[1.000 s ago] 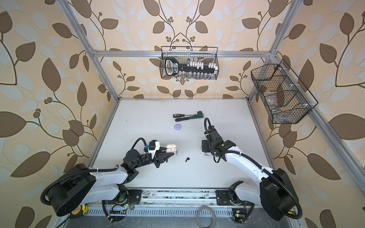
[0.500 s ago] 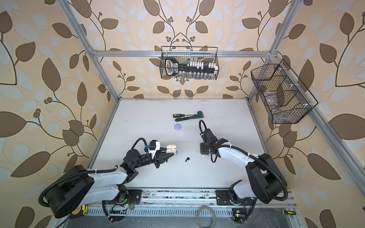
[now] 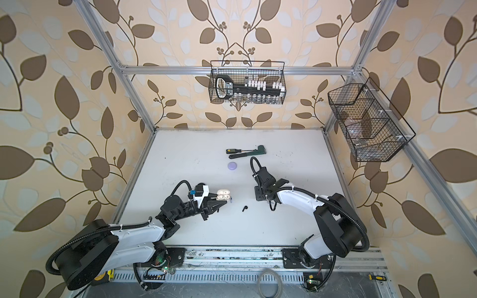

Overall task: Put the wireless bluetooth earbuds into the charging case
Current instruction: 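Move the open right gripper over the second white earbud on the table, then lower the right gripper and close it on the second white earbud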

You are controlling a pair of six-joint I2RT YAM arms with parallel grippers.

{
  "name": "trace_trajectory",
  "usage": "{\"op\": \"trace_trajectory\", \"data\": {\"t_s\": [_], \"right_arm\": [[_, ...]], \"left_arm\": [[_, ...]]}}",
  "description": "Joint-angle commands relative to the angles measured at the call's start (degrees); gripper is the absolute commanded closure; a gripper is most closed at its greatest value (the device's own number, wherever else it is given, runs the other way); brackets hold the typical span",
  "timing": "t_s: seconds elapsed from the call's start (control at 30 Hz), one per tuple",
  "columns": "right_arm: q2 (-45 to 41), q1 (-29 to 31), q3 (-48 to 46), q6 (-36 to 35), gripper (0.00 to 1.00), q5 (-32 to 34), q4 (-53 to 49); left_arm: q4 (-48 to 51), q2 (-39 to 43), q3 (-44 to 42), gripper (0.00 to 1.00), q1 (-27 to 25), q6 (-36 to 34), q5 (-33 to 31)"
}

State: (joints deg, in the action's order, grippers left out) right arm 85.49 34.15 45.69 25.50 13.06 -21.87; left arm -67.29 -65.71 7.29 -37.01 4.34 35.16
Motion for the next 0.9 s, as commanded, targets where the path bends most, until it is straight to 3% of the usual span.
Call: {"op": "trace_trajectory", "data": {"t_s": [0.0, 0.07, 0.27, 0.47, 0.6, 0.87], "right_arm": [[3.81, -0.08, 3.28, 1.64, 0.38, 2.42, -0.15], [8.39, -1.32, 4.97, 3.65, 0.41, 1.35, 0.15], [11.83, -1.44, 5.63, 3.86, 0.42, -1.58, 1.57], [12.50, -1.35, 5.87, 3.80, 0.44, -1.59, 1.48], [12.53, -1.32, 5.99, 3.90, 0.53, -1.43, 0.74], [10.49, -0.95, 5.36, 4.42, 0.54, 0.65, -0.05]], "left_arm": [[-3.00, 0.59, 0.67, 1.00, 0.36, -1.44, 0.19], [-3.21, 0.87, 0.29, 1.00, 0.34, -1.61, -0.35], [-2.84, 0.30, 0.84, 1.00, 0.36, -1.62, 0.03], [-3.49, -0.03, 0.88, 1.00, 0.36, -1.35, 0.44], [-2.44, 0.63, 0.97, 1.00, 0.36, -1.71, 0.35], [-2.05, 0.37, 1.23, 1.00, 0.36, -1.97, 0.43]]}}
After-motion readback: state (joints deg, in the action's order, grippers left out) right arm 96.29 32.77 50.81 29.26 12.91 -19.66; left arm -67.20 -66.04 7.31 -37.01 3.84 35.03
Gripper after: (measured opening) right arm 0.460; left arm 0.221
